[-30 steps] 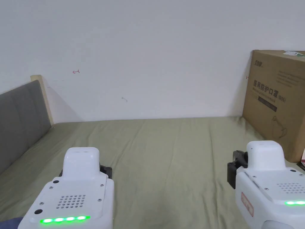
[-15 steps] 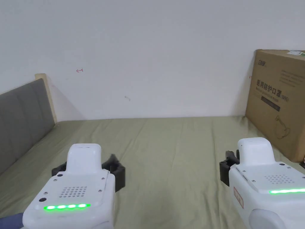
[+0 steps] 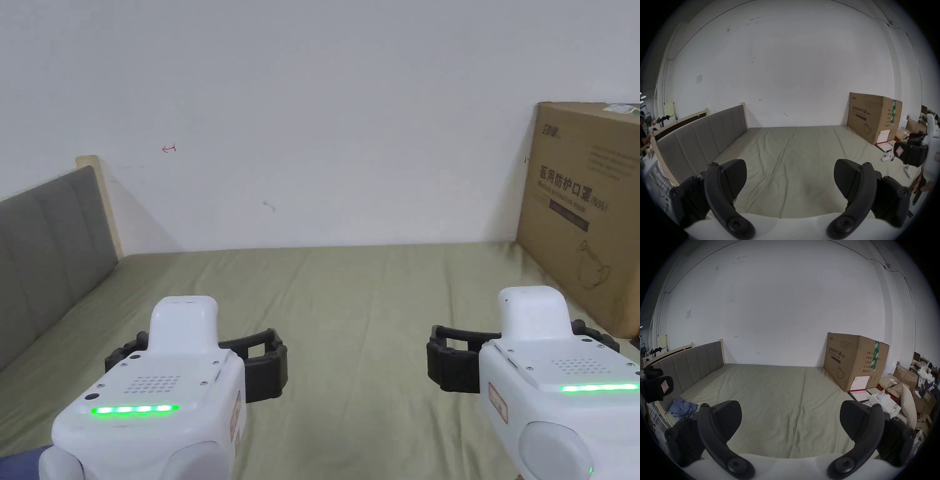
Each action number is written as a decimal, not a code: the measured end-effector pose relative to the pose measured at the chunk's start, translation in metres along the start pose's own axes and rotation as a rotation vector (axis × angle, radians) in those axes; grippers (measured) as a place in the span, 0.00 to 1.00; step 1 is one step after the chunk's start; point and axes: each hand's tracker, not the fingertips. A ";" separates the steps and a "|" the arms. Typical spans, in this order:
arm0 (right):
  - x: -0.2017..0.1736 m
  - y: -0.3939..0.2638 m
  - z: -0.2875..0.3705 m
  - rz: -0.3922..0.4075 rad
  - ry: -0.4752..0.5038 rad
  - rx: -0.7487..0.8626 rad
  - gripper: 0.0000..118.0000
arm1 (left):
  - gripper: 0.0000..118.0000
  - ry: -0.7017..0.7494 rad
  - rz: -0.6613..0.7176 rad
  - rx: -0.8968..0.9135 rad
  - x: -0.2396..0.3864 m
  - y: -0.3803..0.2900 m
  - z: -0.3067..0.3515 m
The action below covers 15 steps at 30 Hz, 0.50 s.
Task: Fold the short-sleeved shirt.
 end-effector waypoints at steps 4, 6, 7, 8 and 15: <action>0.002 0.002 0.000 0.002 0.008 0.004 1.00 | 0.94 -0.001 -0.024 0.021 0.003 -0.003 -0.001; 0.002 0.002 -0.001 0.005 0.006 0.007 1.00 | 0.94 0.004 -0.011 0.009 0.003 -0.004 0.000; 0.003 0.001 0.001 0.006 0.002 0.010 1.00 | 0.94 0.016 0.001 0.003 0.004 -0.003 0.001; 0.003 0.000 0.002 0.005 0.000 0.012 1.00 | 0.94 0.008 0.007 0.001 0.003 -0.002 0.000; 0.004 -0.001 0.002 0.008 -0.003 0.008 1.00 | 0.94 -0.025 0.078 -0.059 0.000 0.008 -0.007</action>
